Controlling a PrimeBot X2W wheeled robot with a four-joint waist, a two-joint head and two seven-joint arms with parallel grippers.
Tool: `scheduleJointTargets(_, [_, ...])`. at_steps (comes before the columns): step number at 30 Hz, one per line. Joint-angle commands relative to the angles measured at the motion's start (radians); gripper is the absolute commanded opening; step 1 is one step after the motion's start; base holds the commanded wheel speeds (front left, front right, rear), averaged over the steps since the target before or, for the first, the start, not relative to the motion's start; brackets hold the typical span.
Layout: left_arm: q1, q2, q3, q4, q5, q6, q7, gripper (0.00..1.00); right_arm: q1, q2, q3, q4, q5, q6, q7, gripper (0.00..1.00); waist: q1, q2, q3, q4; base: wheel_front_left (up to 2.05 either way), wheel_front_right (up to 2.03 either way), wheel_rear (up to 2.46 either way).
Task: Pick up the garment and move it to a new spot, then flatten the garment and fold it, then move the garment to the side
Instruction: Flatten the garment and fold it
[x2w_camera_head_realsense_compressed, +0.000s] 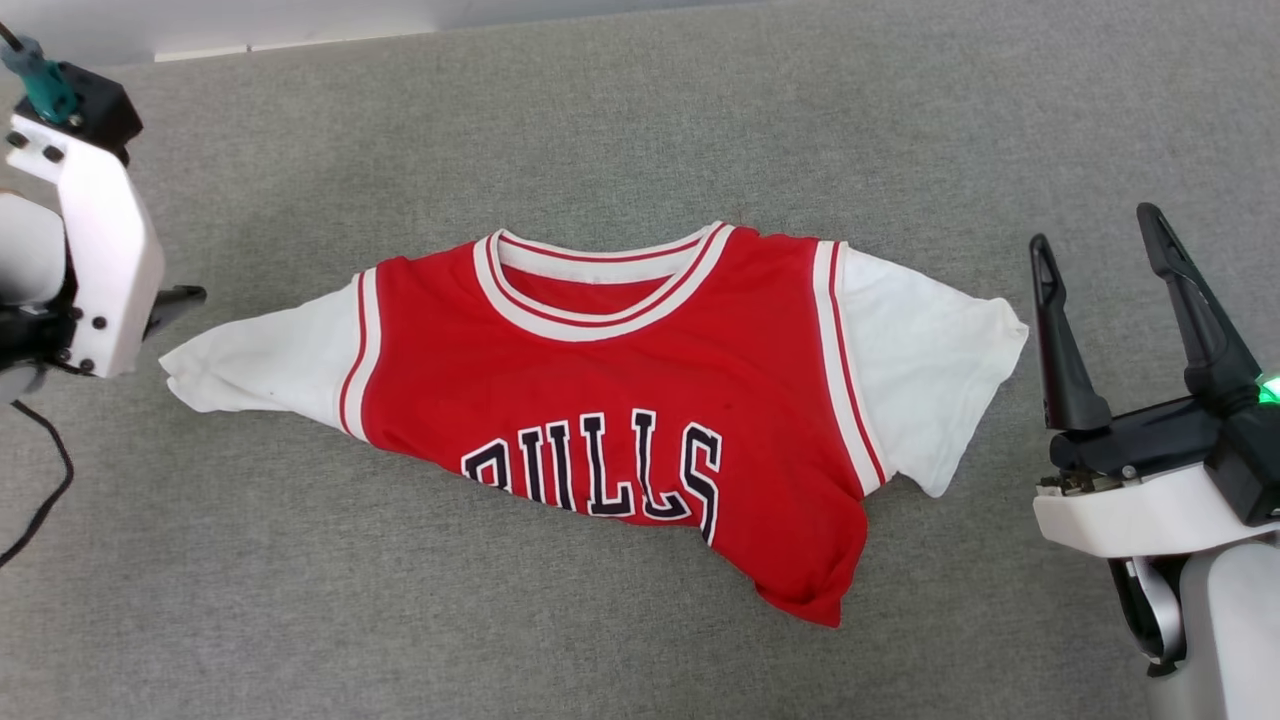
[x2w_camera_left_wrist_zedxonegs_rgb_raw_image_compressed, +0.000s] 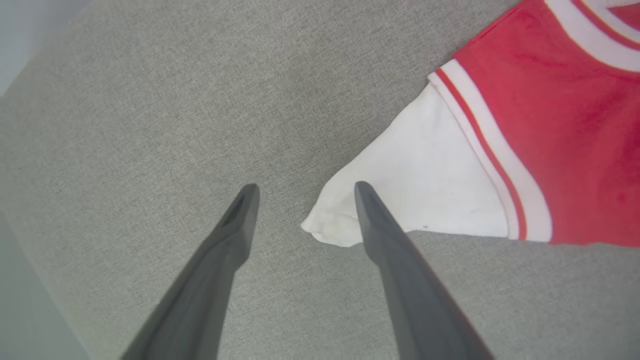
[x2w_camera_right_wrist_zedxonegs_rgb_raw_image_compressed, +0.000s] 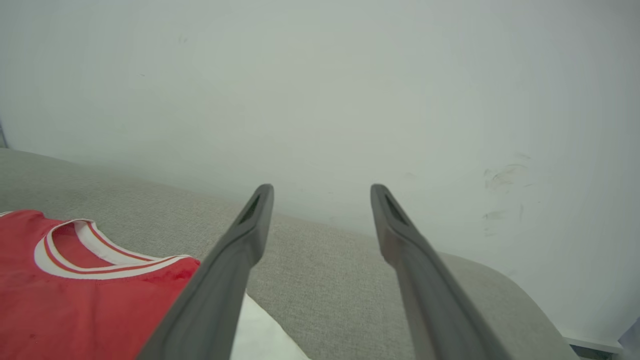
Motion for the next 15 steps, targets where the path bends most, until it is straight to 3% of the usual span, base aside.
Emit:
scheduleJointTargets(1, [-0.006,0.006,-0.001,-0.009,-0.006,0.001,0.015,1.00,0.007,0.000,0.006,-0.005,0.003,-0.001,-0.002,1.00,0.0000,0.0000,0.005,-0.004,0.00,0.00,0.00])
scheduleJointTargets(9, [0.056,0.018,-0.023,-0.016,0.007,0.008,0.049,1.00,-0.012,0.005,0.012,-0.020,-0.007,-0.001,-0.002,1.00,0.0000,0.0000,0.049,-0.029,0.00,0.00,0.00])
scheduleJointTargets(14, [0.121,-0.012,-0.033,0.014,-0.006,0.012,0.036,1.00,-0.027,-0.002,0.010,-0.013,-0.007,-0.001,-0.002,1.00,0.0000,0.0000,0.061,-0.038,0.00,0.00,0.00])
scheduleJointTargets(15, [0.129,-0.019,-0.036,0.018,0.000,0.011,0.034,0.61,-0.031,-0.003,0.007,-0.012,-0.007,-0.001,-0.002,1.00,0.0000,0.0000,0.061,-0.038,0.00,0.00,0.00])
